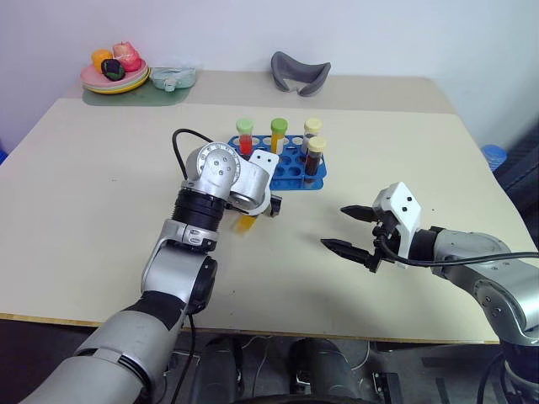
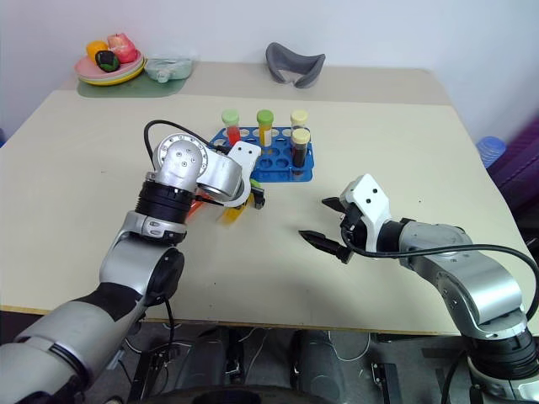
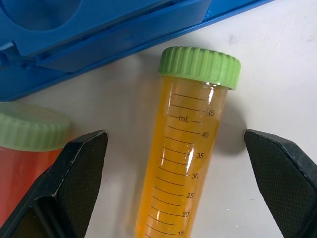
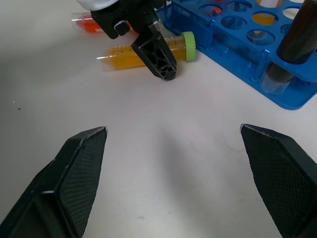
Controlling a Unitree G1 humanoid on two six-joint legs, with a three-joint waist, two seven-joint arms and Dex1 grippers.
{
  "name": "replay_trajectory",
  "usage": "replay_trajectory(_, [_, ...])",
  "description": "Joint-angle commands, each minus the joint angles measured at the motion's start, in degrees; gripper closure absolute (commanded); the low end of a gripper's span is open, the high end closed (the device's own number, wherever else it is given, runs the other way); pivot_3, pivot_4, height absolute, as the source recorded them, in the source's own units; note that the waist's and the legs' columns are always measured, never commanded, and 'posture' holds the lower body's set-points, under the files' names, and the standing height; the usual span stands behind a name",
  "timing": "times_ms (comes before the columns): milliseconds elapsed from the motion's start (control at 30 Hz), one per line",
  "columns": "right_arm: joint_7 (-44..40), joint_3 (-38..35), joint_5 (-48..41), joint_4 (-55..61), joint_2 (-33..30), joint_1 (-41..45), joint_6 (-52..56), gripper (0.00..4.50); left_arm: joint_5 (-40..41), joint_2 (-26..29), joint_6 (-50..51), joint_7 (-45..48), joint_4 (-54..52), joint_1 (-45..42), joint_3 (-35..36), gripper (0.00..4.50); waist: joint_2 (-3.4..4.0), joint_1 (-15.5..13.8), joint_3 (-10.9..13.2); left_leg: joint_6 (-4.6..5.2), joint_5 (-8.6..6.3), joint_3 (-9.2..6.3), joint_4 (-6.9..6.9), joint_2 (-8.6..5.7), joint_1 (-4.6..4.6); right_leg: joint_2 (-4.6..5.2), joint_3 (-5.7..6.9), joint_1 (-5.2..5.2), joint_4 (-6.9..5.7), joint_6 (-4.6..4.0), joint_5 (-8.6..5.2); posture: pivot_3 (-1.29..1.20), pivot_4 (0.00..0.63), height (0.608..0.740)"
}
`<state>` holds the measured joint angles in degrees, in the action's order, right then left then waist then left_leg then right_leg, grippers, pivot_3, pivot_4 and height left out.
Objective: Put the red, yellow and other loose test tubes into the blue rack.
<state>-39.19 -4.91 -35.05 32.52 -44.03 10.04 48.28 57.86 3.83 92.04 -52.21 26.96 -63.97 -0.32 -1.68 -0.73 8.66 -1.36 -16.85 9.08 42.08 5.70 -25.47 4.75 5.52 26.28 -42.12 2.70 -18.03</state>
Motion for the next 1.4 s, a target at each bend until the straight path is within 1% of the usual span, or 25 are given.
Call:
replay_trajectory(33, [-0.13, -0.30, -0.20, 1.67, 0.01, 0.68, -1.04, 0.13, 0.46, -0.61, 0.46, -2.78, 1.18, -1.83, 1.59, 0.00, 0.00, -0.01, 0.00, 0.00, 0.00, 0.00, 0.00, 0.00, 0.00, 0.00, 0.00, 0.00, 0.00, 0.00, 0.00, 0.00, 0.150, 0.680])
replay_trajectory(167, [-0.05, -0.21, -0.12, 1.73, 0.10, 0.61, -1.12, 0.13, 0.44, -1.80, 0.46, -5.52, 3.43, -2.47, 3.66, 0.00, 0.00, -0.01, 0.00, 0.00, 0.00, 0.00, 0.00, 0.00, 0.00, 0.00, 0.00, -0.01, 0.00, 0.00, 0.00, 0.00, 0.150, 0.680])
replay_trajectory(467, [0.14, -0.21, -0.14, 2.03, 0.26, 0.25, -1.16, 0.13, 1.21, -2.34, 0.46, -9.54, 5.24, -3.26, 4.89, 0.00, 0.00, 0.00, 0.00, -0.01, 0.00, 0.00, 0.00, 0.00, 0.00, 0.00, 0.00, -0.01, 0.00, 0.00, 0.00, 0.00, 0.150, 0.680])
replay_trajectory(733, [0.07, -0.20, -0.02, 1.91, 0.28, 0.24, -1.45, 0.13, 1.71, -2.97, 0.46, -15.40, 11.93, -5.79, 9.27, 0.00, -0.01, 0.09, 0.00, -0.02, 0.01, -0.01, -0.02, 0.00, 0.01, -0.02, 0.01, 0.00, 0.00, 0.00, 0.00, 0.00, 0.150, 0.680])
replay_trajectory(867, [0.33, -0.12, -0.02, 2.17, 0.53, -0.03, -1.53, 0.13, 2.87, -2.96, 0.46, -15.59, 15.50, -7.26, 10.99, 0.00, -0.01, 0.09, 0.00, -0.02, 0.01, -0.02, -0.02, 0.00, 0.01, -0.02, 0.01, 0.00, 0.00, 0.00, 0.00, 0.00, 0.150, 0.680])
replay_trajectory(1067, [0.92, -0.13, -0.20, 2.79, 0.93, -0.82, -1.53, 0.13, 2.57, -2.28, 0.46, -14.74, 19.20, -9.39, 11.83, 0.00, -0.01, 0.03, 0.01, -0.03, 0.01, -0.02, -0.01, -0.01, 0.00, -0.02, 0.01, 0.00, 0.00, 0.01, 0.00, 0.00, 0.150, 0.680])
replay_trajectory(1300, [1.55, -0.07, -0.19, 3.16, 1.26, -1.11, -1.39, 0.13, 1.23, -1.64, 0.46, -13.28, 20.89, -10.40, 13.00, 0.00, -0.01, 0.06, 0.01, -0.03, 0.01, -0.03, -0.02, -0.01, 0.01, -0.02, 0.01, 0.01, 0.00, 0.01, -0.01, 0.00, 0.150, 0.680])
replay_trajectory(1400, [1.69, 0.04, -0.14, 3.11, 1.31, -1.07, -1.40, 0.05, 0.09, -1.74, 0.46, -12.81, 20.41, -10.33, 13.84, 0.88, -0.01, 0.09, 0.01, -0.03, 0.01, -0.02, -0.02, -0.01, 0.00, -0.02, 0.02, 0.00, 0.00, 0.01, -0.01, 0.00, 0.150, 0.680])
